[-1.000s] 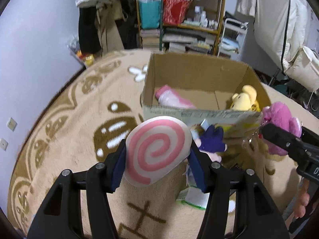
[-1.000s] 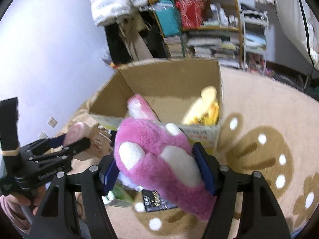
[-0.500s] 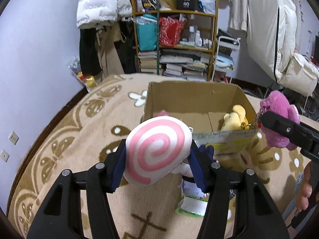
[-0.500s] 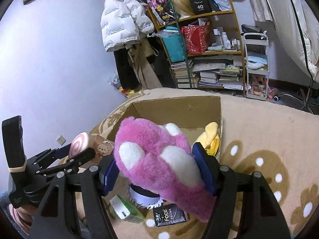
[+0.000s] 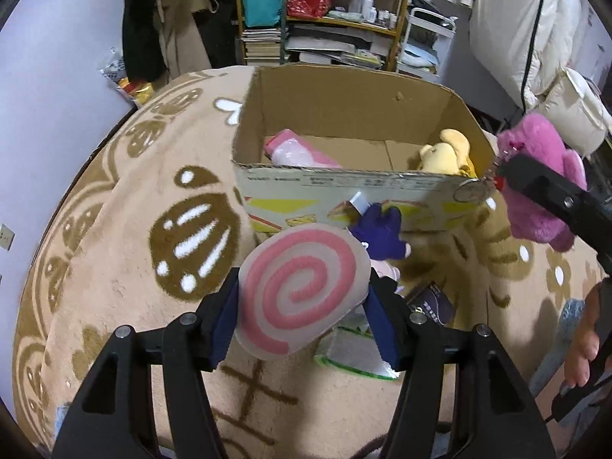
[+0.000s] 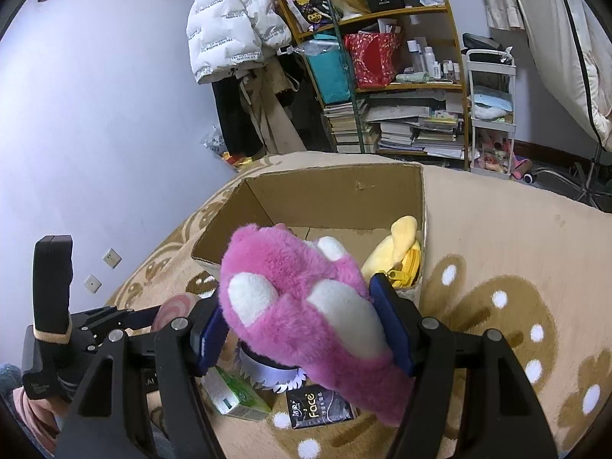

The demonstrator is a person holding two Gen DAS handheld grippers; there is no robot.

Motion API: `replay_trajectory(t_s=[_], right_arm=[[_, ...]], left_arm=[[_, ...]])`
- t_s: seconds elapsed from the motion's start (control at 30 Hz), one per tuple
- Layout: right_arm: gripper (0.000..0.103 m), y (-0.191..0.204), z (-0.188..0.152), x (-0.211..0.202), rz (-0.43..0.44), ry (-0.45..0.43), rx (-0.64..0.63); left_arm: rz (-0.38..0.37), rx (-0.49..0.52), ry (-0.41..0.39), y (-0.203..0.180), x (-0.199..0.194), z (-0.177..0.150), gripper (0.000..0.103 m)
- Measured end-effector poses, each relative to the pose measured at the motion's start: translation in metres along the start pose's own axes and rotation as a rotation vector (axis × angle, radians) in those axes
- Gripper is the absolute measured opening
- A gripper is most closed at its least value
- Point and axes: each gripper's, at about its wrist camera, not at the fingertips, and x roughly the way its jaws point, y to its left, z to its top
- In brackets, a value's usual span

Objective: Organize soft objects
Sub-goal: 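Lift the swirl cushion with the left tool while the right tool carries the pink plush over the box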

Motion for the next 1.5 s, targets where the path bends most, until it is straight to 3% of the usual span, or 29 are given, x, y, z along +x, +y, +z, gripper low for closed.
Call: replay_trajectory(t_s=[0.63, 1.0, 1.1, 1.23, 1.5], right_arm=[[0.073, -0.002, -0.004, 0.010, -0.005, 0.034, -0.006], [0.074, 0.000, -0.001, 0.010, -0.004, 0.019, -0.015], [0.074, -0.001, -0.001, 0.010, -0.004, 0.024, -0.014], [0.074, -0.001, 0.000, 0.008, -0.002, 0.018, -0.017], [0.074, 0.002, 0.007, 0.003, 0.013, -0.017, -0.036]], left_arm=[[-0.080, -0.059, 0.070, 0.004, 0.003, -0.002, 0.063], [-0.070, -0.079, 0.044, 0.007, -0.009, -0.001, 0.063], [-0.055, -0.083, 0.001, 0.006, -0.016, 0.000, 0.062], [-0.032, -0.078, -0.062, 0.006, -0.027, 0.005, 0.053], [0.011, -0.094, -0.165, 0.014, -0.052, 0.022, 0.052]])
